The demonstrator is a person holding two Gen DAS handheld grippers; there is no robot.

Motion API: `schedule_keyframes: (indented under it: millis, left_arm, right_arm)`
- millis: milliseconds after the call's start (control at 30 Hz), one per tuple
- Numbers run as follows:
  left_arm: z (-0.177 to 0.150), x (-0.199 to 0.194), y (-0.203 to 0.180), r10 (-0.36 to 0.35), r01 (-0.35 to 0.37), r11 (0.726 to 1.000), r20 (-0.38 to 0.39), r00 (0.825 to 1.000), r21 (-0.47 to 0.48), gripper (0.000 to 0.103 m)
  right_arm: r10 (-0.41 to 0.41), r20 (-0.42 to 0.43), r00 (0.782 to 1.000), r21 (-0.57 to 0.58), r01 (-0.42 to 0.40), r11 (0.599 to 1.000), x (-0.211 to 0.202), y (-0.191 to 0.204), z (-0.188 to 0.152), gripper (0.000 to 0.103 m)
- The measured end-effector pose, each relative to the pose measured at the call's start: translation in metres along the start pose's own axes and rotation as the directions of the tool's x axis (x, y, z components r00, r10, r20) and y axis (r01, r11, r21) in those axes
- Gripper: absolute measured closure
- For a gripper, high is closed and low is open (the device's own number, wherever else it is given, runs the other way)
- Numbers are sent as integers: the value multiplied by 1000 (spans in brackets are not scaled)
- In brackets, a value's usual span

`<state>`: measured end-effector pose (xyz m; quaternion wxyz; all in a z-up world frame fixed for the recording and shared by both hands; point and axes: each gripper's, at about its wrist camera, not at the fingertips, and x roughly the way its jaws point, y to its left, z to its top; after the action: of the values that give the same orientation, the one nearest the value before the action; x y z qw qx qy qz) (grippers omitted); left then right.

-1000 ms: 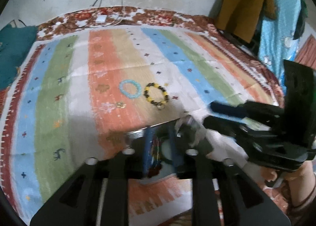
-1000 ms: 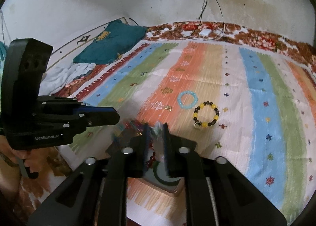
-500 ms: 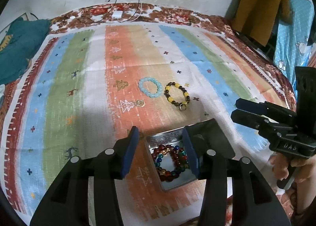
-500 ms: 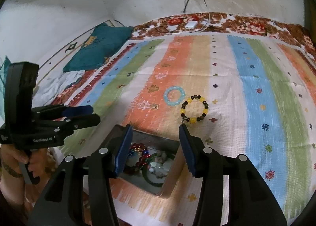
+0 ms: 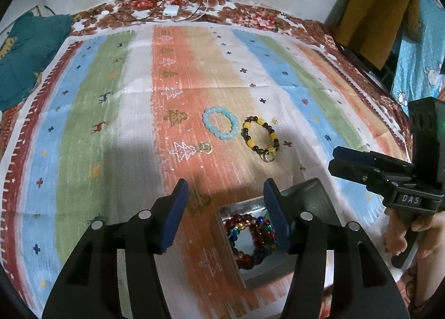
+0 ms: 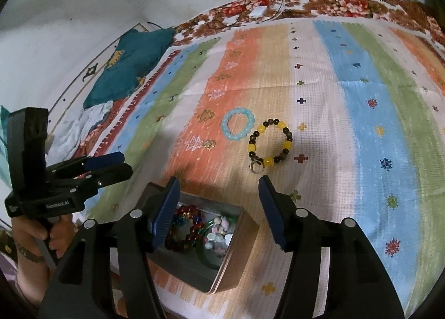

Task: Organize jewelry
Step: 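Raise both tools from the tin toward the light blue and yellow-black bracelets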

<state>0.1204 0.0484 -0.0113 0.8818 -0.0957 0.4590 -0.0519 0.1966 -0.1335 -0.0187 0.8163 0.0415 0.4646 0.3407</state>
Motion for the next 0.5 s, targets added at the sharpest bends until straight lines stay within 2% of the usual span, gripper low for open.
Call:
schedule_keyframes:
  millis: [333,400,500]
  left_arm:
    - [10,26,15,34,-35,999,-50,998,-17,41]
    - [11,31,17,21,-23,999,-66,998,-29,41]
    - [15,35,19,-10,7,999,-78,997,-41,33]
  right_arm:
    - [-7,-57,998,10,8,1000,21,-7,8,44]
    - [-11,-79,997,17,13,1000,26,-9,8,44]
    - [1,-97,995,34,2,999,32,-12,9,44]
